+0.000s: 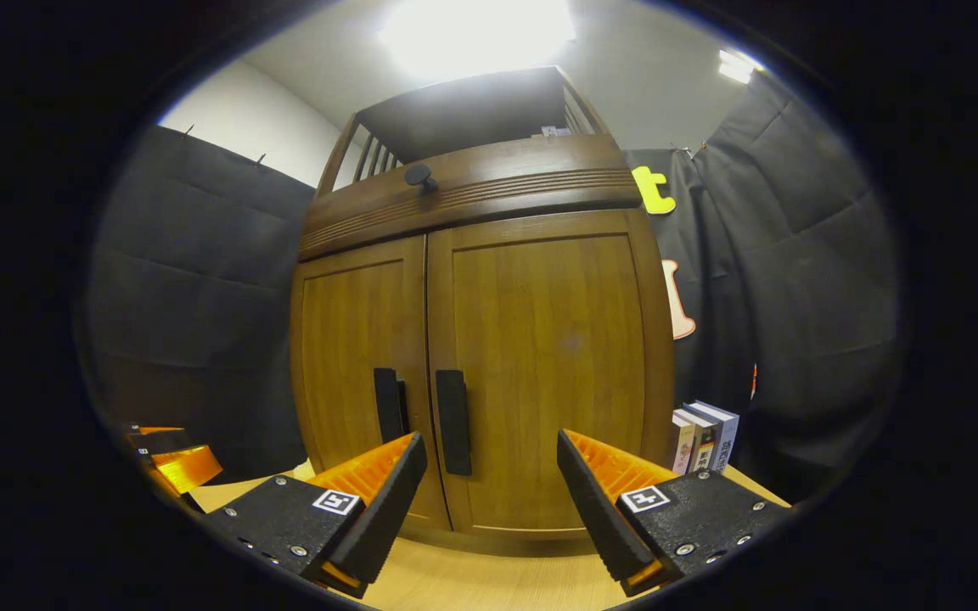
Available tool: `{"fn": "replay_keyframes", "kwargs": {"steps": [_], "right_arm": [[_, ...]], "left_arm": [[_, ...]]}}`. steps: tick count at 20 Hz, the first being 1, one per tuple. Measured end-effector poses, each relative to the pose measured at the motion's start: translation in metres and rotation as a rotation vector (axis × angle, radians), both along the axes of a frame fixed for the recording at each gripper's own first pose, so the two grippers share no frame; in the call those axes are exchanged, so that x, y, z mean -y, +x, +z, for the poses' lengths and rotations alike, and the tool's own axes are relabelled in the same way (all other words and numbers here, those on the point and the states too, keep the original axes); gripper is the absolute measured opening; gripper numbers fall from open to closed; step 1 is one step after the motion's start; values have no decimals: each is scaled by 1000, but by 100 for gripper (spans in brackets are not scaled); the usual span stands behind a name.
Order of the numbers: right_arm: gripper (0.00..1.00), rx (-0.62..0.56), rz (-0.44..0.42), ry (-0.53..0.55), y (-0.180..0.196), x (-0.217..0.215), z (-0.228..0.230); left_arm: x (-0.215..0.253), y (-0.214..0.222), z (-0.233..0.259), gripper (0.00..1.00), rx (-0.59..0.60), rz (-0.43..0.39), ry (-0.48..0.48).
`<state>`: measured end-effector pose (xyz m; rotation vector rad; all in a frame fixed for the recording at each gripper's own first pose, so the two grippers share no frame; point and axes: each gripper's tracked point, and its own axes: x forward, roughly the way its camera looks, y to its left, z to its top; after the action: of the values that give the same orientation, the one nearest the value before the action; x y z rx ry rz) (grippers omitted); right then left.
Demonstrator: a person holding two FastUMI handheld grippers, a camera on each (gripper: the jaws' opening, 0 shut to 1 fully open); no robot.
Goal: Open the right door of the double-door shoe cabinet with the right hand, and open the left door with the left hand.
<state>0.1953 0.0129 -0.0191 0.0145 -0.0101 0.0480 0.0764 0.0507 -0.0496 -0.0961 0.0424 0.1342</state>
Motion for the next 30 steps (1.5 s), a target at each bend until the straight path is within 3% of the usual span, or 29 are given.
{"fn": "replay_keyframes", "kwargs": {"steps": [2,3,6,9,21,24,25,26,27,28,30], "right_arm": [[95,3,2,18,9,-3,1],[95,5,4,26,13,-4,2],[94,-5,-20,44,28,0,-3],[95,-31,23,82,47,-17,-12],[94,-67,-21,51,121,-39,-48],[91,-65,-6,57,133,-47,-51],[84,-67,-2,53,135,-48,-52],[79,-75,-2,51,137,-48,-54],[63,-84,17,66,135,-51,-57],[58,-96,39,91,135,-56,-58],[36,-102,37,108,135,-56,-58]], "left_arm": [[-2,-2,3,100,7,-22,-17],[-5,-2,4,95,7,-22,-15],[0,0,0,100,-10,-22,-17],[-3,1,3,100,-20,-31,-29],[-5,2,-5,99,-82,11,-76],[-8,2,-6,95,-92,26,-76],[-8,2,-7,90,-97,26,-78],[-8,2,-8,95,-101,28,-82],[-9,3,-8,100,-104,27,-85],[-9,2,-9,98,-108,22,-91],[-7,3,-9,95,-116,-3,-118]]}}
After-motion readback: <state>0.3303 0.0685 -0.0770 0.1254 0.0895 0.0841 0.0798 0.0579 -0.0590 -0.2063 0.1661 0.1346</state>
